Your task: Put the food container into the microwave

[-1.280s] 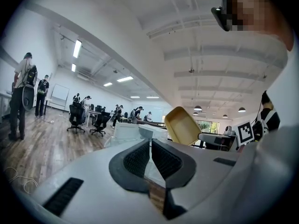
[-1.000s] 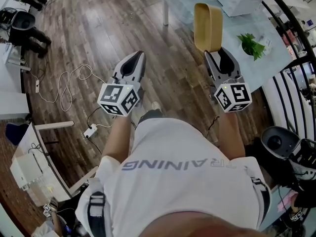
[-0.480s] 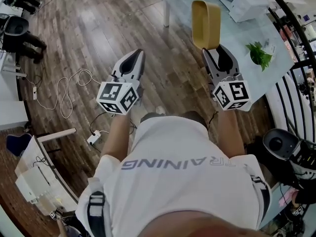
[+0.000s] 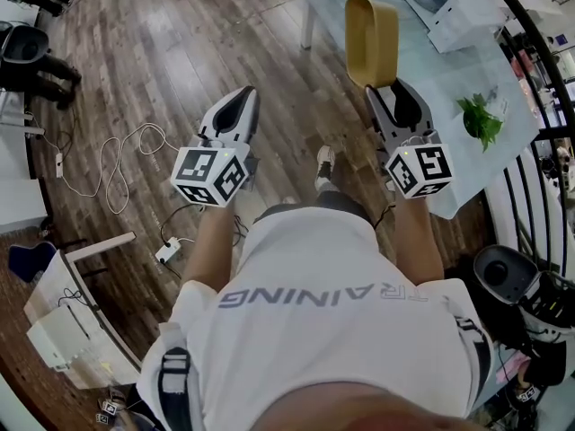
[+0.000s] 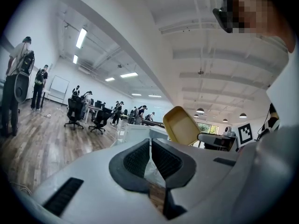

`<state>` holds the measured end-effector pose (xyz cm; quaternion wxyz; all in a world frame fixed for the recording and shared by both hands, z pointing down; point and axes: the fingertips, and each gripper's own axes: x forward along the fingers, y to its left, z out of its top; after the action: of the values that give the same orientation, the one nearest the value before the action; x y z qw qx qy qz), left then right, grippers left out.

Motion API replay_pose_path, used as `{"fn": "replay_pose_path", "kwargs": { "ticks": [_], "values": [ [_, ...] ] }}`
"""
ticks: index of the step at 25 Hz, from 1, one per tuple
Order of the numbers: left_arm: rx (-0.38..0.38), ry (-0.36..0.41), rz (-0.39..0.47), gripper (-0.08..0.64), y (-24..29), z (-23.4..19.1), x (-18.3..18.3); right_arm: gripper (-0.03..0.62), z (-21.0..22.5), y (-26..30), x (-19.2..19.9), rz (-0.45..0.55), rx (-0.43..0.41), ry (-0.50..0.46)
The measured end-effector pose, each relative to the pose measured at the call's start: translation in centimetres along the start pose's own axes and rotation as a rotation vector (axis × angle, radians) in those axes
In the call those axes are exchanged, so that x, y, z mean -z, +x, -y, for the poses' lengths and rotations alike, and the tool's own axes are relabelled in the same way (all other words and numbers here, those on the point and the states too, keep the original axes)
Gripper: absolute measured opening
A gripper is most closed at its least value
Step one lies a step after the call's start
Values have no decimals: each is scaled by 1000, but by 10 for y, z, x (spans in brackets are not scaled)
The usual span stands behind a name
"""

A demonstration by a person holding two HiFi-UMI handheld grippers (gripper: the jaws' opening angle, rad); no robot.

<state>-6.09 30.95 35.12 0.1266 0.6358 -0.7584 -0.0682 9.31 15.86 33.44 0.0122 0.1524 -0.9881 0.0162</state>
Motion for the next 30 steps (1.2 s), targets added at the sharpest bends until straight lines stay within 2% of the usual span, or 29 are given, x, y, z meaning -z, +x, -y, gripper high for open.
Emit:
{"fn": "replay_pose_path", "kwargs": {
  "ticks": [15, 30],
  "values": [
    [-45, 27, -13, 43, 134, -48, -33, 215, 95, 118, -2, 18, -47, 36],
    [-5, 15, -2, 42, 291, -45, -49, 215, 227, 186, -5, -10, -29, 14]
  ]
}}
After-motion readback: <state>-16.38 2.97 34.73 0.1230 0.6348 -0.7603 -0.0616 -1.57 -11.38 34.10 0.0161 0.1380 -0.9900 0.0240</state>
